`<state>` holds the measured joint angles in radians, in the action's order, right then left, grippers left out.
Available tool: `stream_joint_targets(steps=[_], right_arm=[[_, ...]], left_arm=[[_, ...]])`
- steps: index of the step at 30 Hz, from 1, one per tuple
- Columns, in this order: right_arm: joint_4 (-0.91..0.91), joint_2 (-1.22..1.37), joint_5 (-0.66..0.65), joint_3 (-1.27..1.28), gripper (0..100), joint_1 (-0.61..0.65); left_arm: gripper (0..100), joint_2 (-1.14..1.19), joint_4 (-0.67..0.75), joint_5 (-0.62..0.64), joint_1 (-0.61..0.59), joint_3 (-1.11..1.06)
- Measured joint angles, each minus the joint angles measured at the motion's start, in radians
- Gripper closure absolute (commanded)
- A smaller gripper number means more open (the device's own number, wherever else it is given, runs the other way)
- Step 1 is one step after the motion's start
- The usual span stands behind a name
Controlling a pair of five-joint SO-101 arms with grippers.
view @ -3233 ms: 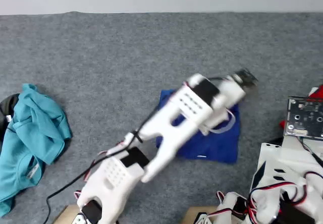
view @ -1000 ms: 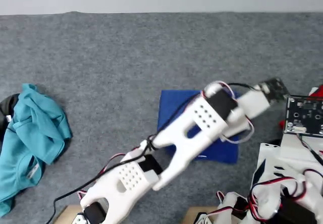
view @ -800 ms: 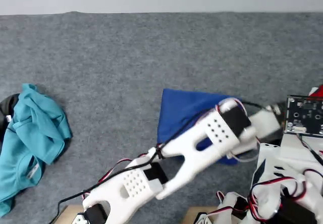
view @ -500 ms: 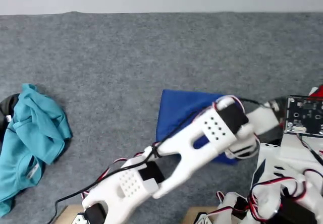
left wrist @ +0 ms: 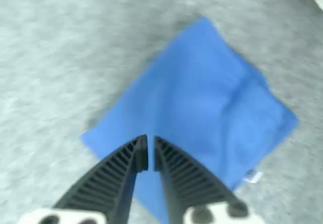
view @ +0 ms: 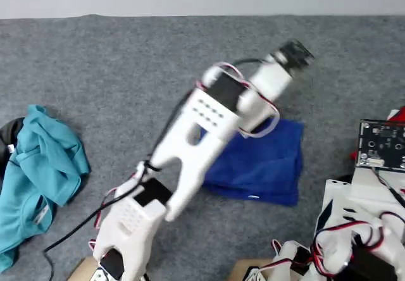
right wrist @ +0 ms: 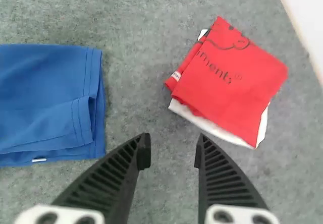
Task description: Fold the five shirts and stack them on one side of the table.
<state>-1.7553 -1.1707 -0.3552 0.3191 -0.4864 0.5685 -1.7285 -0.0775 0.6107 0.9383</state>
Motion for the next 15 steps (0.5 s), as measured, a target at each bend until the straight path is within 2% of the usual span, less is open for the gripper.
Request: stream_joint_targets(steps=[4,9,15], right_arm=[[0.0,0.002,0.018,0.044,99.3,0.061],[0.0,0.006,0.032,0.075,99.0,0.218],[0.0,0.143,0.132,0.158,98.9,0.437]], left_arm=[[100,-0.109,0.0,0.0,-0.11,-0.008],[100,-0.308,-0.003,0.0,-0.272,-0.14],[99,-0.582,-0.003,0.0,-0.479,-0.399]])
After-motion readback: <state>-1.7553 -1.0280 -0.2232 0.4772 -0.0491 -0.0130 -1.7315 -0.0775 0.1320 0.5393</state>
